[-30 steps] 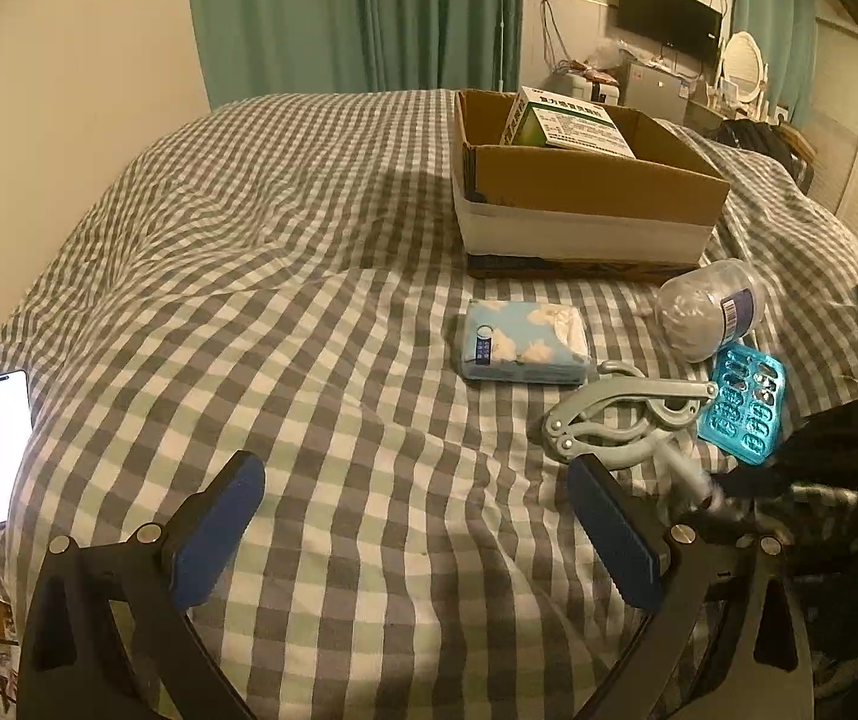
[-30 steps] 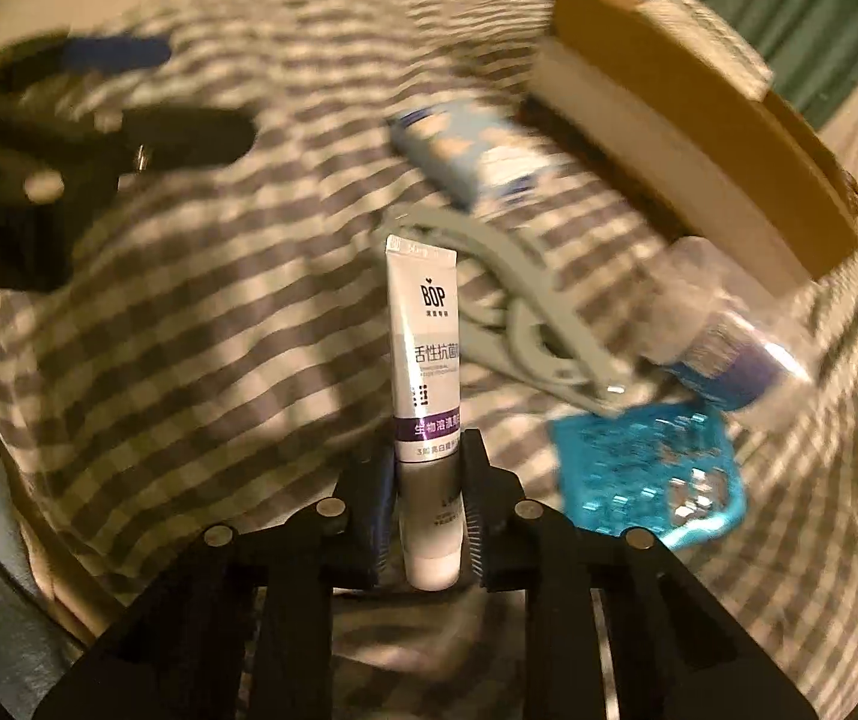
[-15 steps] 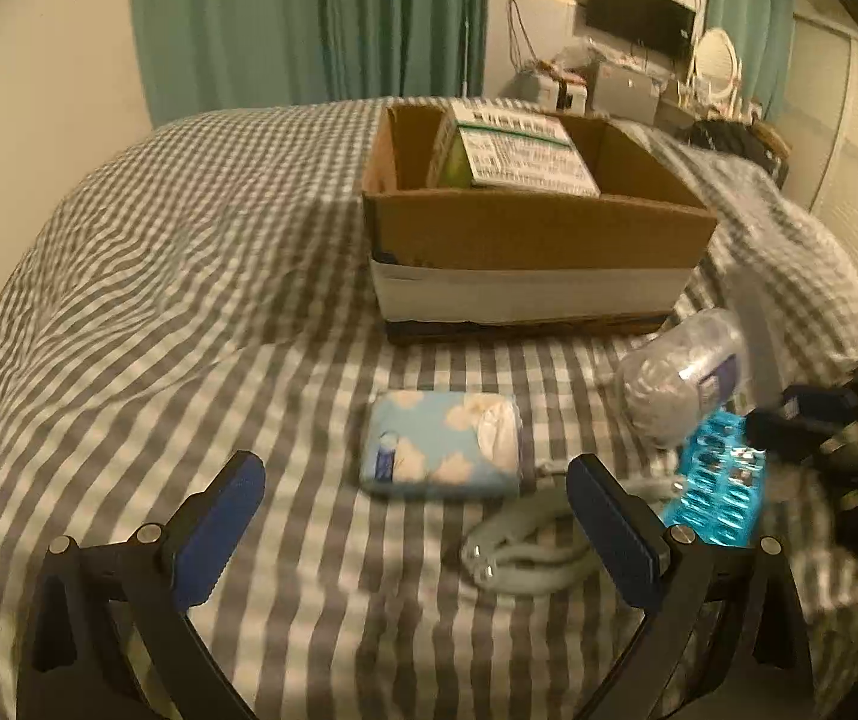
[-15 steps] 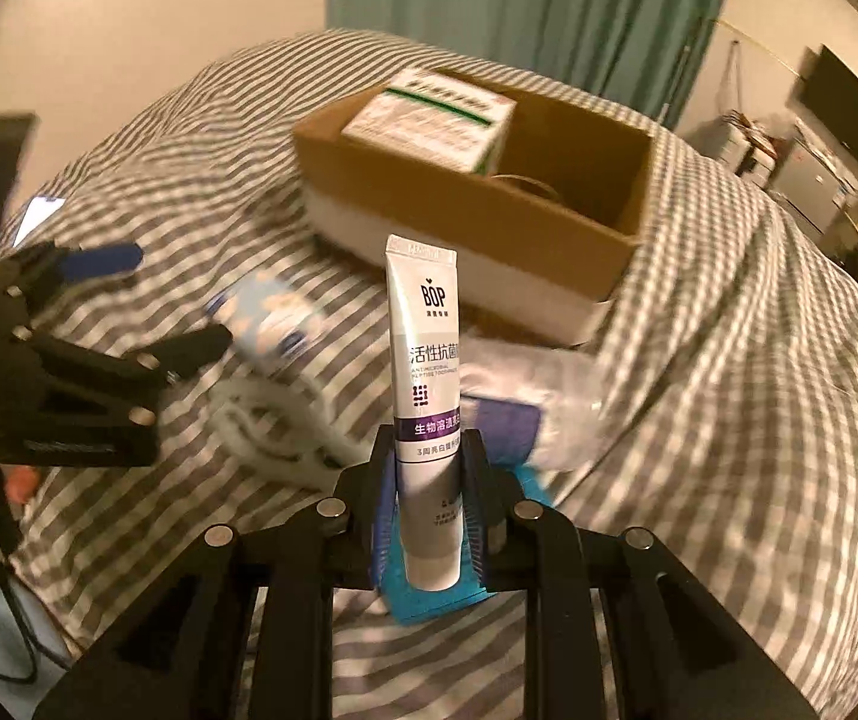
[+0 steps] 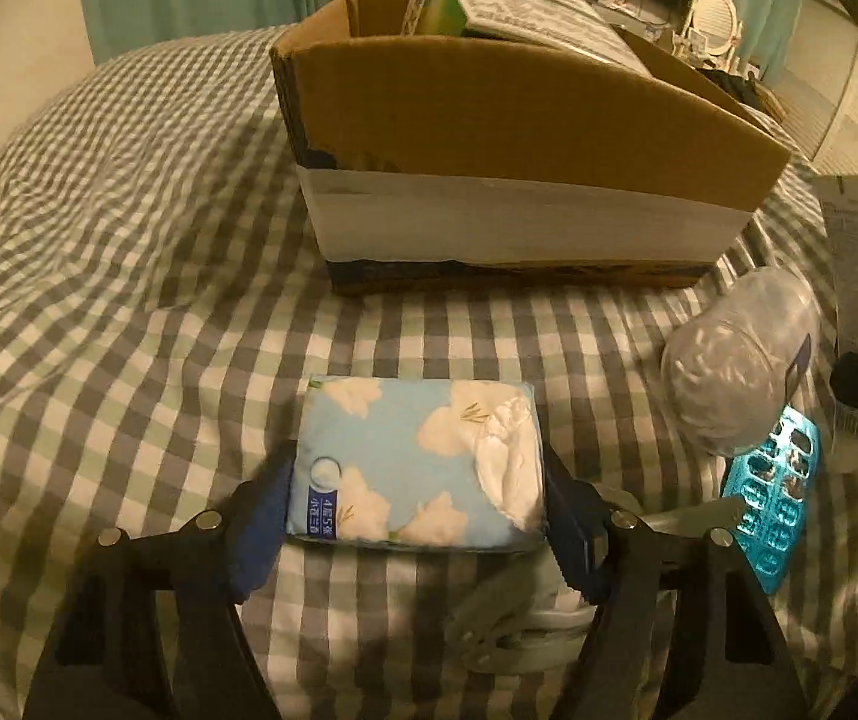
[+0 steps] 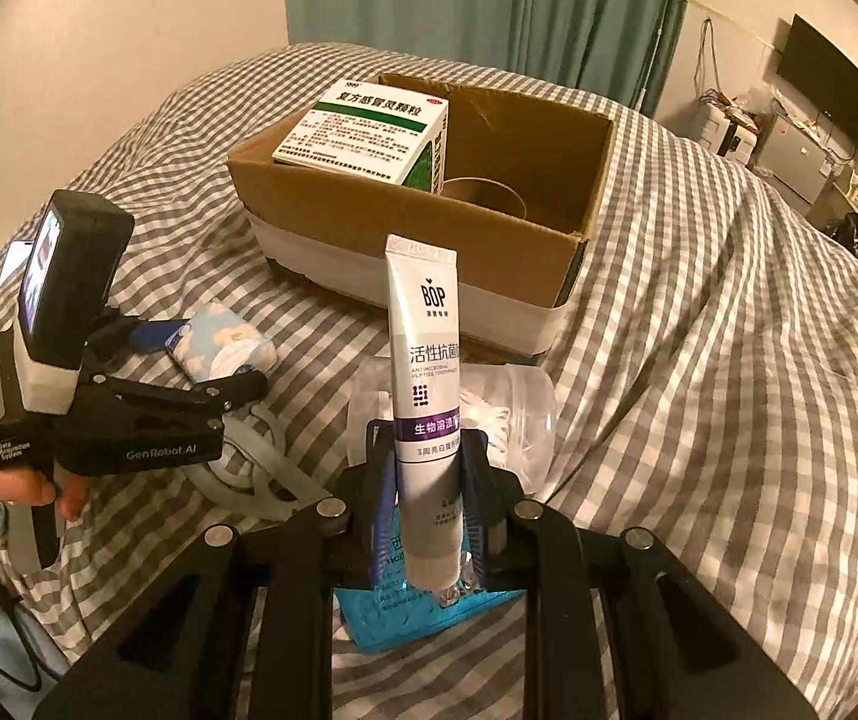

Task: Organize objects
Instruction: 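Grasp the blue tissue pack with left tool while right tool holds the tube, then drop the tissue pack and tube into the box, opening both tools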

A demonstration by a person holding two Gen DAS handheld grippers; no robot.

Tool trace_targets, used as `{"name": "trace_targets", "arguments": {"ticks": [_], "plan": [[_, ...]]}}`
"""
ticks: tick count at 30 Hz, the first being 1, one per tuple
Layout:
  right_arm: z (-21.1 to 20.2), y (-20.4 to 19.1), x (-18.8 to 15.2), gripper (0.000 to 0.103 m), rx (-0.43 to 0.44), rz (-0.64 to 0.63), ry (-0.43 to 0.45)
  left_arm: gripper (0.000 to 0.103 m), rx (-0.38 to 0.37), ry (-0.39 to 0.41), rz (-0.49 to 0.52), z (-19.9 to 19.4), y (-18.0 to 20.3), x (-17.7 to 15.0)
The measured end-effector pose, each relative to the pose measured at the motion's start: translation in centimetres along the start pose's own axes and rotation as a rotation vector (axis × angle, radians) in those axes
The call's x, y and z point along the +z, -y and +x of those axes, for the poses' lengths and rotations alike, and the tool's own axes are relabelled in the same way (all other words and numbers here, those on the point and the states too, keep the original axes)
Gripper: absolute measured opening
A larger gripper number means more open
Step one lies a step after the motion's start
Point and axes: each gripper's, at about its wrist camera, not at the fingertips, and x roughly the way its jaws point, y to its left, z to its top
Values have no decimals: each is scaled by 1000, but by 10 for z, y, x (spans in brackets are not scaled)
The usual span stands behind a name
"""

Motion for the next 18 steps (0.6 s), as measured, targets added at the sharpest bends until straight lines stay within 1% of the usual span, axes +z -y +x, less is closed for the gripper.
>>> {"name": "trace_targets", "arguments": {"ticks": [3, 5, 9, 11, 14, 18], "plan": [[-14, -3, 0, 19, -8, 5, 27, 76, -6, 17, -1, -12, 0, -3], [-23, -2, 0, 19, -13, 13, 49, 76, -5, 45, 2, -26, 1, -3], [-52, 0, 7, 19, -34, 32, 117, 76, -12, 135, 14, -66, 2, 2], [-69, 2, 16, 19, -40, 45, 168, 76, -16, 196, 21, -89, 6, 11], [-85, 6, 31, 19, -38, 58, 220, 76, -24, 271, 37, -115, 9, 26], [-94, 12, 57, 19, -37, 65, 268, 76, -14, 328, 36, -131, 10, 54]]}}
